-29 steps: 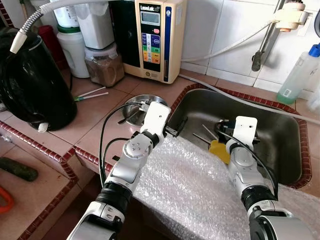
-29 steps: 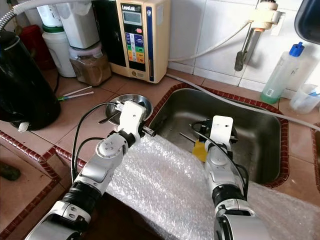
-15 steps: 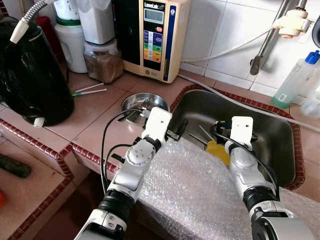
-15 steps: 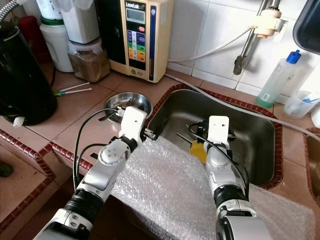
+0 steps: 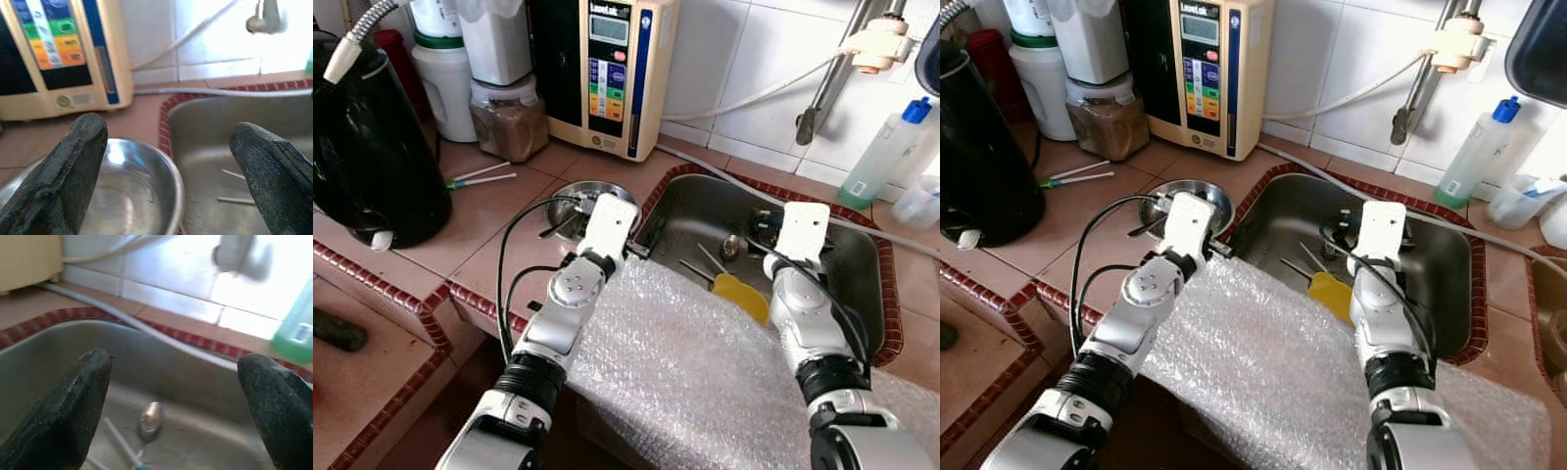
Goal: Kitchen organization
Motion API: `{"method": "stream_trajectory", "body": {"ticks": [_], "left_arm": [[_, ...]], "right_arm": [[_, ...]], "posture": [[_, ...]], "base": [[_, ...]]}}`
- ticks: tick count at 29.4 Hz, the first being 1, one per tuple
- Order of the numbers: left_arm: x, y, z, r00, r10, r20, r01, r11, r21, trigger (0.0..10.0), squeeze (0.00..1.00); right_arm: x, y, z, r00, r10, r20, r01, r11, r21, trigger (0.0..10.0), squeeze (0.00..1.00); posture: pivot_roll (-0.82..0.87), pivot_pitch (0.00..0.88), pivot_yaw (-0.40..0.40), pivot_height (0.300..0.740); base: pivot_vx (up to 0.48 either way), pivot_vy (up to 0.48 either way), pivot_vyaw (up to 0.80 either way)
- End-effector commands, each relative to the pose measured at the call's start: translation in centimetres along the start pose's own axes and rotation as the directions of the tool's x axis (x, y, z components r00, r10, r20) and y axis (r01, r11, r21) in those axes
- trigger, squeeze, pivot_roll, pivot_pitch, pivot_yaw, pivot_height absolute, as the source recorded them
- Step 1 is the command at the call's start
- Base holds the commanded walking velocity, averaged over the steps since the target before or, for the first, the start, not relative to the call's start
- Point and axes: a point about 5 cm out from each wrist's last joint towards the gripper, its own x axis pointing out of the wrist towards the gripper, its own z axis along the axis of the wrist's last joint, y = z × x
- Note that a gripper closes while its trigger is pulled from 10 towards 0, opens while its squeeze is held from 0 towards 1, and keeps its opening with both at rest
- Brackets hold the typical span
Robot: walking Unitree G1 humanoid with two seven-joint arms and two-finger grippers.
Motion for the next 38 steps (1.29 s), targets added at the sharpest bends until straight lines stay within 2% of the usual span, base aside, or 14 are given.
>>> {"method": "stream_trajectory", "body": {"ticks": [1, 3, 4, 5, 6, 7, 12, 16, 22, 28, 34, 35, 36, 38], "left_arm": [[0.6, 0.9, 1.6, 0.997, 0.057, 0.055, -0.06, 0.997, 0.053, 10.0, 0.0], [0.6, 1.1, 1.7, 0.996, 0.071, 0.054, -0.074, 0.996, 0.057, 10.0, 0.0], [0.6, 1.7, 1.7, 0.991, 0.12, 0.053, -0.123, 0.991, 0.047, 10.0, 0.0], [0.6, 2.3, 1.8, 0.986, 0.159, 0.048, -0.16, 0.987, 0.031, 10.0, 0.0], [0.5, 2.6, 1.8, 0.982, 0.183, 0.045, -0.184, 0.983, 0.02, 10.0, 0.0], [0.4, 3.1, 1.6, 0.975, 0.218, 0.03, -0.219, 0.975, 0.028, 10.0, 0.0], [-0.4, 4.8, 0.0, 0.95, 0.309, -0.055, -0.308, 0.951, 0.019, 10.0, 0.0], [-0.9, 5.6, -0.6, 0.941, 0.323, -0.105, -0.324, 0.946, 0.008, 10.0, 0.0], [-1.3, 5.4, -1.8, 0.941, 0.282, -0.186, -0.282, 0.959, 0.027, 10.0, 0.0], [-0.8, 4.8, -2.3, 0.949, 0.198, -0.247, -0.199, 0.98, 0.02, 10.0, 0.0], [-0.3, 4.7, -2.8, 0.934, 0.133, -0.331, -0.155, 0.987, -0.041, 10.0, 0.0], [-0.3, 4.6, -2.9, 0.93, 0.128, -0.344, -0.155, 0.987, -0.052, 9.9, 0.0], [-0.3, 4.7, -3.0, 0.927, 0.13, -0.353, -0.164, 0.984, -0.067, 9.1, 0.0], [-0.3, 4.9, -3.1, 0.922, 0.128, -0.364, -0.165, 0.984, -0.071, 8.9, 0.0]], "right_arm": [[0.5, 0.6, 1.0, 1.0, 0.02, 0.021, -0.02, 1.0, 0.015, 10.0, 0.6], [0.5, 0.8, 1.0, 1.0, 0.021, 0.02, -0.022, 1.0, 0.017, 10.0, 0.55], [0.6, 1.0, 1.0, 1.0, 0.027, 0.016, -0.027, 0.999, 0.018, 10.0, 0.41], [0.6, 1.2, 1.1, 0.999, 0.036, 0.014, -0.036, 0.999, 0.02, 10.0, 0.19], [0.6, 1.4, 1.2, 0.999, 0.043, 0.013, -0.044, 0.999, 0.02, 10.0, 0.19], [0.6, 1.6, 1.3, 0.998, 0.055, 0.012, -0.055, 0.998, 0.028, 10.0, 0.0], [0.5, 3.1, 1.6, 0.987, 0.16, 0.012, -0.16, 0.985, 0.056, 10.0, 0.0], [-0.6, 4.8, 3.3, 0.929, 0.365, 0.062, -0.369, 0.925, 0.085, 10.0, 0.0], [-2.4, 3.7, 4.2, 0.897, 0.433, 0.093, -0.439, 0.896, 0.064, 10.0, 0.0], [-4.2, 2.9, 5.0, 0.842, 0.528, 0.109, -0.535, 0.843, 0.048, 10.0, 0.0], [-5.0, 3.9, 6.2, 0.8, 0.588, 0.119, -0.593, 0.805, 0.013, 10.0, 0.0], [-5.1, 4.1, 6.3, 0.792, 0.599, 0.12, -0.604, 0.797, 0.009, 10.0, 0.0], [-5.2, 4.4, 6.4, 0.785, 0.607, 0.122, -0.612, 0.79, 0.008, 10.0, 0.0], [-5.5, 4.6, 6.5, 0.777, 0.617, 0.12, -0.623, 0.782, 0.012, 10.0, 0.0]], "posture": [[0.08, 0.0, -0.068, 0.74], [0.08, 0.0, -0.068, 0.74], [0.1, 0.0, -0.08, 0.74], [0.11, 0.0, -0.081, 0.74], [0.12, 0.0, -0.087, 0.74], [0.12, 0.0, -0.092, 0.74], [0.12, 0.0, -0.089, 0.74], [0.11, 0.0, -0.069, 0.74], [0.08, 0.0, -0.045, 0.74], [0.06, 0.0, -0.027, 0.74], [0.05, 0.0, -0.023, 0.74], [0.05, 0.0, -0.023, 0.74], [0.05, 0.0, -0.022, 0.74], [0.05, 0.0, -0.02, 0.74]], "base": [[0.0, 0.0, 0.0], [0.0, 0.0, 0.0], [0.0, 0.0, 0.0], [0.0, 0.0, 0.0], [0.0, 0.0, 0.0], [0.0, 0.0, 0.0], [0.0, 0.0, 0.0], [0.0, 0.0, 0.0], [0.0, 0.0, 0.0], [0.0, 0.0, 0.0], [0.0, 0.0, 0.0], [0.0, 0.0, 0.0], [0.0, 0.0, 0.0], [0.0, 0.0, 0.0]]}}
